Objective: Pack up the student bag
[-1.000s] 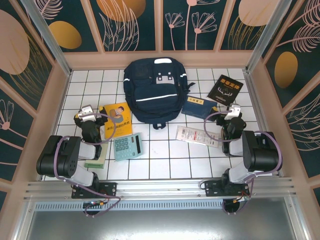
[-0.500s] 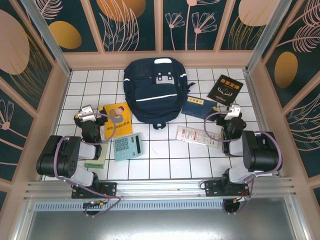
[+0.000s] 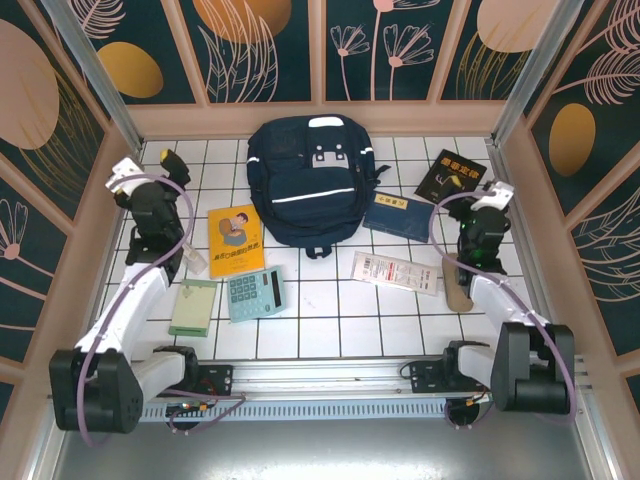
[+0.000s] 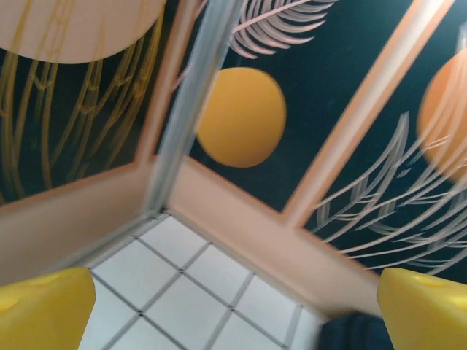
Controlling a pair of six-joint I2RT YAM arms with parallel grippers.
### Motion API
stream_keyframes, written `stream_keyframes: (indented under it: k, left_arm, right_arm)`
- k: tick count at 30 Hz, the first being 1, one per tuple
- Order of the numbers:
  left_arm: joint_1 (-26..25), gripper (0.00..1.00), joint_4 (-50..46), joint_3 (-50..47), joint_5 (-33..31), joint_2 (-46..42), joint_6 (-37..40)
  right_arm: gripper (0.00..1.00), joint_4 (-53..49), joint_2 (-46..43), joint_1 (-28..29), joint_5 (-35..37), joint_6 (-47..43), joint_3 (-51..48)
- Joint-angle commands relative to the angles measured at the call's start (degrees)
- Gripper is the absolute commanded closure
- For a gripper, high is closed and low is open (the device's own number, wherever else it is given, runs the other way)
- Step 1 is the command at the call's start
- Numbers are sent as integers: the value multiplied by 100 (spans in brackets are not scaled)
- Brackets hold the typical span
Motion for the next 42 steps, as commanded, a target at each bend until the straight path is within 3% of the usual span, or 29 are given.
stream_keyframes:
  k: [1,4,6,11,16,21,31,37,42]
  left_arm:
    - [10,1,-1244,64,1019,-73,-848]
    - [-92,8,-1408,162,1720,25,-961]
    - [-444,10,-1463,192,1665,129,-891]
    - [-1627,14,-1350,378,1330,758,-586]
    - [-2693,16,-1488,1169,1102,2114,-83]
    - [-3254,20,-1725,2420,1243,3620,600]
    - [-3790,25,-2501,4728,989,5980,1538]
    - [-3942,21,-2774,5471,718,6721,1905]
    - [-3974,18,-3013,5806,70,7175,2195]
  right_arm:
    - [1,-1117,-150,-161,-299,1335,176]
    - [1,-941,-207,-179,-892,1524,200]
    - [1,-869,-213,-112,-1268,1572,282]
    - [1,-1325,-28,519,-1094,1375,818]
    - [1,-1222,66,941,-1145,1326,817]
    - [1,-1106,63,1052,-1206,1541,578]
    - [1,-1018,-168,1061,-718,1823,250]
    - [1,-1135,51,1058,-803,1905,368]
    - [1,-1126,60,1056,-811,1906,357]
